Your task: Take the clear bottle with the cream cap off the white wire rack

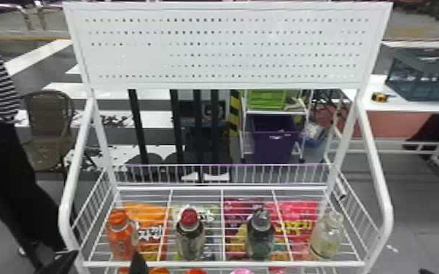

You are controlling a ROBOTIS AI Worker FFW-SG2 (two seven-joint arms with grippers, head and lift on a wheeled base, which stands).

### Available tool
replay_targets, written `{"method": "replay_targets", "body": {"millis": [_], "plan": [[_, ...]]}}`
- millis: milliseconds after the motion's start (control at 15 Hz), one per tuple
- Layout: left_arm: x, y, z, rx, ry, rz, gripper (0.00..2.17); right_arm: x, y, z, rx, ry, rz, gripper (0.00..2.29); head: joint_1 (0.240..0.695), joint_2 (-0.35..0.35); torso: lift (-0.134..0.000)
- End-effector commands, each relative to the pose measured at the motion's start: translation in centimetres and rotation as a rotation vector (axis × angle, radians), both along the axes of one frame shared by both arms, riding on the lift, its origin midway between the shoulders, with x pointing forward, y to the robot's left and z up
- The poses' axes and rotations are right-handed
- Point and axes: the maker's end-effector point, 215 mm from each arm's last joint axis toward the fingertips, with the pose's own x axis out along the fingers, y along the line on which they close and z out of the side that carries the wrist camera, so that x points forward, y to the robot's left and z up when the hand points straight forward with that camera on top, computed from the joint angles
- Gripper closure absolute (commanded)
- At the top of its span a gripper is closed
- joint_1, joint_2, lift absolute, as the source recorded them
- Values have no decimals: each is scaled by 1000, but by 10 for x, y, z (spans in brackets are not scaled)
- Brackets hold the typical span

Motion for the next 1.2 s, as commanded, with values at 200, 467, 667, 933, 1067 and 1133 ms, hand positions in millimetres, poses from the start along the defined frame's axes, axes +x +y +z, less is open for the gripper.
{"method": "replay_targets", "body": {"millis": [200, 467, 667, 933, 1067, 1133], "plan": [[-1, -1, -7, 0, 20, 1, 144, 52, 11, -76, -7, -3, 0, 97, 499, 0, 0], [-1, -3, -18, 10, 53, -1, 144, 95, 15, -101, -10, 21, -17, 97, 499, 0, 0], [0, -3, -21, 11, 59, -1, 144, 125, 17, -110, -13, 50, -13, 97, 499, 0, 0], [-4, -3, -23, 17, 70, -5, 144, 159, 32, -109, -1, 45, 10, 97, 499, 0, 0], [-6, -3, -24, 17, 71, -5, 144, 173, 49, -115, -9, 66, 41, 127, 499, 0, 0], [-6, -4, -23, 15, 70, -6, 144, 177, 51, -116, -10, 75, 40, 309, 499, 0, 0]]}}
